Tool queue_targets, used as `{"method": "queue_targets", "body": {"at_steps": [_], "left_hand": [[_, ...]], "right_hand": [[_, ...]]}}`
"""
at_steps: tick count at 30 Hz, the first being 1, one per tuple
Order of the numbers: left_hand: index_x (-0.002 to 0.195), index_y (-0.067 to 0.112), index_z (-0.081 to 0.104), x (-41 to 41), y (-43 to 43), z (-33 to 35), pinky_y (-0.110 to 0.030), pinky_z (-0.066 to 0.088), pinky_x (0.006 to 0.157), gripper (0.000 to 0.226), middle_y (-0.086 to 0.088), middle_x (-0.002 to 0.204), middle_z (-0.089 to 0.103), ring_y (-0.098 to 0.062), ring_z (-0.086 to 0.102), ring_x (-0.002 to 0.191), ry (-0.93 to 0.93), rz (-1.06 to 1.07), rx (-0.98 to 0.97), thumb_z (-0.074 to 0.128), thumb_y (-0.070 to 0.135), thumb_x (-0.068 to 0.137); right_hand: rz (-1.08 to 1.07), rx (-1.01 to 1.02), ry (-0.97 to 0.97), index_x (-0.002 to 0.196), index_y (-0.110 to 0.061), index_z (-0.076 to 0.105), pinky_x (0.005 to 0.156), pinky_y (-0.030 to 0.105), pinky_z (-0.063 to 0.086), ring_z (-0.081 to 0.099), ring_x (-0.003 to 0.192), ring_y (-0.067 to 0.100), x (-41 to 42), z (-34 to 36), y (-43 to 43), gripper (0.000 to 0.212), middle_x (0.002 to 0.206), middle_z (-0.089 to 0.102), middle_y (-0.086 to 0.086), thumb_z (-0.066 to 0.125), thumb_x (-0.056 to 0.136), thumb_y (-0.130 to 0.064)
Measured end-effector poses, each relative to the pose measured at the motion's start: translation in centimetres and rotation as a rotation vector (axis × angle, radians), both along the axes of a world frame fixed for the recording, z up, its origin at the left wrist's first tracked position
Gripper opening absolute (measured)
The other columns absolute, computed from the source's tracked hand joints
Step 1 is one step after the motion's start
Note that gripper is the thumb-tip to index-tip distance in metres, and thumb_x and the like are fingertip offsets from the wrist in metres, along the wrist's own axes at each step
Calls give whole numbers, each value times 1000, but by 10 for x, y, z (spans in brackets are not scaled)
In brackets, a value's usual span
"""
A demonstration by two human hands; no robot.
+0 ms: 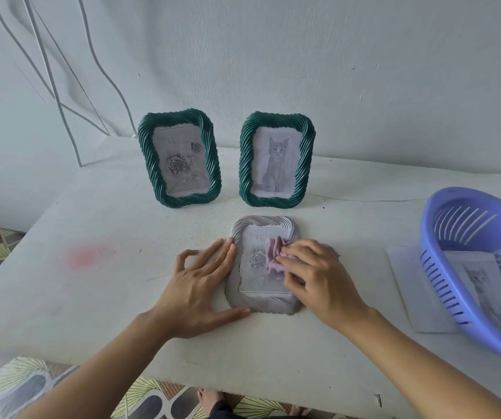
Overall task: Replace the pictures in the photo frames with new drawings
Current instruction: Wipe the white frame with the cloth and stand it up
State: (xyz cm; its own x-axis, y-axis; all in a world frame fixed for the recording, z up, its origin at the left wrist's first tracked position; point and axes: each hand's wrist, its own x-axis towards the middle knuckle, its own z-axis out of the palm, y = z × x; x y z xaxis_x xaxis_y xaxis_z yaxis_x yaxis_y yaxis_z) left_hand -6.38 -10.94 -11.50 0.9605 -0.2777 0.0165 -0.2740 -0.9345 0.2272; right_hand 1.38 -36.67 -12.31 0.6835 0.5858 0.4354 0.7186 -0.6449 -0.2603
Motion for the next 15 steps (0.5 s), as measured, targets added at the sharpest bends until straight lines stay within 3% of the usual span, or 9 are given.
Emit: {"method": "queue_targets", "body": {"at_steps": [6, 11, 15], "left_hand": [[160, 25, 11, 1, 0, 0, -46, 14, 121, 108, 12, 166, 6, -1, -3, 152, 2, 7, -38, 40, 90, 80], [160, 24, 14, 1, 0, -1, -46, 16, 120, 108, 11, 166, 10, -2, 0, 153, -5, 15, -50, 42, 90, 79], [160, 25, 14, 1, 0, -2, -46, 16, 119, 108, 11, 166, 10, -3, 1, 153, -13, 18, -49, 41, 90, 79]], "right_hand": [[-192, -118, -5, 97, -17, 74, 74, 42, 48, 53, 96, 26, 30, 6, 35, 29, 102, 65, 0, 49, 90, -29], [-266, -56, 3, 87, -13, 74, 71, 43, 46, 52, 87, 28, 34, 2, 63, 15, 94, 57, 4, 65, 88, -24], [-231, -7, 45, 95, -16, 75, 77, 42, 47, 52, 90, 27, 26, 1, 74, 17, 98, 57, 3, 63, 89, -26]]}}
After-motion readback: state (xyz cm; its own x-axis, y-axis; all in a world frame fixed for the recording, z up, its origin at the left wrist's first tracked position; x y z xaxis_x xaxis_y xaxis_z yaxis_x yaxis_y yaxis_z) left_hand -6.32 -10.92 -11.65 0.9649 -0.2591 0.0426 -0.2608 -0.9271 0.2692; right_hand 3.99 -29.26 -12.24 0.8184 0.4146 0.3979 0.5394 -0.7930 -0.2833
